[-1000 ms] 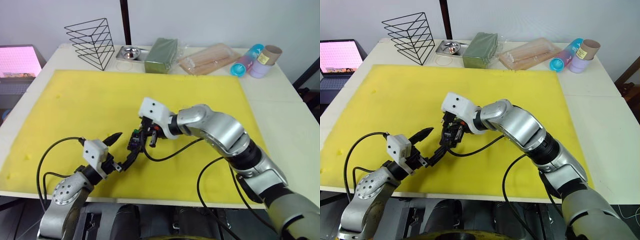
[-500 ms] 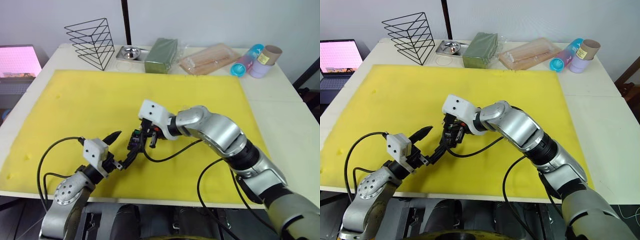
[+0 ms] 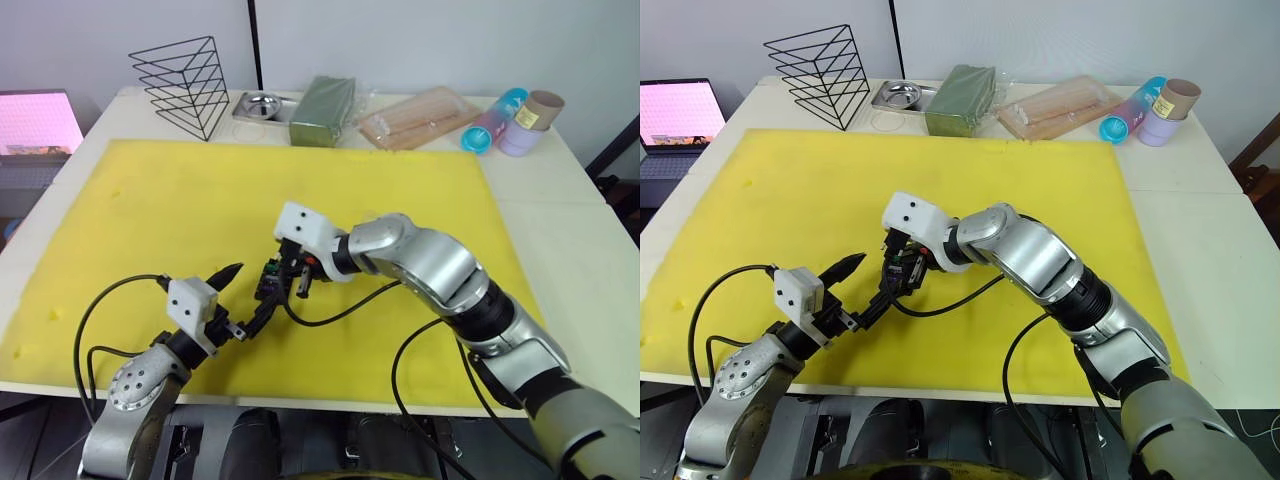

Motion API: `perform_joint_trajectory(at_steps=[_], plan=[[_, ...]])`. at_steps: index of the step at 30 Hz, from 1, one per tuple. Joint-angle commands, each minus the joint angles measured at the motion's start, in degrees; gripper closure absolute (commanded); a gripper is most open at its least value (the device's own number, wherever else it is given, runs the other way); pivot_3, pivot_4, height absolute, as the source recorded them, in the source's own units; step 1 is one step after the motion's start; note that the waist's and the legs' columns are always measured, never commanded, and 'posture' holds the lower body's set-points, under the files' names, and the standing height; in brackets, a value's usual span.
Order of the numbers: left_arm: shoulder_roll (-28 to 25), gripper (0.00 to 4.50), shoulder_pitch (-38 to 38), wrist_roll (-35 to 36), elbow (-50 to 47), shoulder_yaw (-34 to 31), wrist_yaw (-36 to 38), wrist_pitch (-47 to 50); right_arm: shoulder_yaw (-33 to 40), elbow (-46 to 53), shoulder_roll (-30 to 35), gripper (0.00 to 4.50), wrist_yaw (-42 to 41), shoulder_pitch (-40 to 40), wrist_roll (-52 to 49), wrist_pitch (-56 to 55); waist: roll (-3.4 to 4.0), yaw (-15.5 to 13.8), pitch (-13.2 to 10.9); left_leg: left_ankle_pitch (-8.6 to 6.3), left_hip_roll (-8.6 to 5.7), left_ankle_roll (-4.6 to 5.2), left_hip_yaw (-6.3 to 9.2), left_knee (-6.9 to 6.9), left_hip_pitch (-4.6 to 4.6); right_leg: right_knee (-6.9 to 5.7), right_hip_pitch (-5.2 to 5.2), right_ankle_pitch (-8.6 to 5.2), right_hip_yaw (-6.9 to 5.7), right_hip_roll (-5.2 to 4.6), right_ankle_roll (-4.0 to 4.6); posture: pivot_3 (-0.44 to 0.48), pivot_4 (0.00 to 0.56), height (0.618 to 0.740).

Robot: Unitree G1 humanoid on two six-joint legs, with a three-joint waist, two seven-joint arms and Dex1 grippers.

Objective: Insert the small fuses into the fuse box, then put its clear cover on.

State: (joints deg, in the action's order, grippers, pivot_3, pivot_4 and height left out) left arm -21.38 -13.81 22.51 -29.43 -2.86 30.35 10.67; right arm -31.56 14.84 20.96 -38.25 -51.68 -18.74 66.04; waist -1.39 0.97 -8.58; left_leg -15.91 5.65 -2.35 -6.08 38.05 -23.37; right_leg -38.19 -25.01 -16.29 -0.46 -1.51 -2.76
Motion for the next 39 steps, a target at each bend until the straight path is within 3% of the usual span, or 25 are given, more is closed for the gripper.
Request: perform_joint_trajectory(at_steps=[1,39], plan=[[-0.5,0.00,-0.2,0.1,-2.4,-0.3,0.2,-0.6,0.3,0.7,-0.6,4.49,0.1,-0.3,0.4,-0.1,0.00,0.0,0.0,0.00,0.00,0.00,0.00,0.00,0.00,0.00,0.00,0.00,0.00,0.00,0.00,0.000,0.150,0.740],[-0.3,0.00,-0.9,-0.4,-2.6,-0.1,-0.1,-0.9,-1.0,0.4,-0.9,4.49,1.2,0.6,2.2,0.6,0.00,0.0,0.0,0.00,0.00,0.00,0.01,0.00,0.00,0.00,0.00,0.00,0.00,0.00,0.00,0.000,0.150,0.740]])
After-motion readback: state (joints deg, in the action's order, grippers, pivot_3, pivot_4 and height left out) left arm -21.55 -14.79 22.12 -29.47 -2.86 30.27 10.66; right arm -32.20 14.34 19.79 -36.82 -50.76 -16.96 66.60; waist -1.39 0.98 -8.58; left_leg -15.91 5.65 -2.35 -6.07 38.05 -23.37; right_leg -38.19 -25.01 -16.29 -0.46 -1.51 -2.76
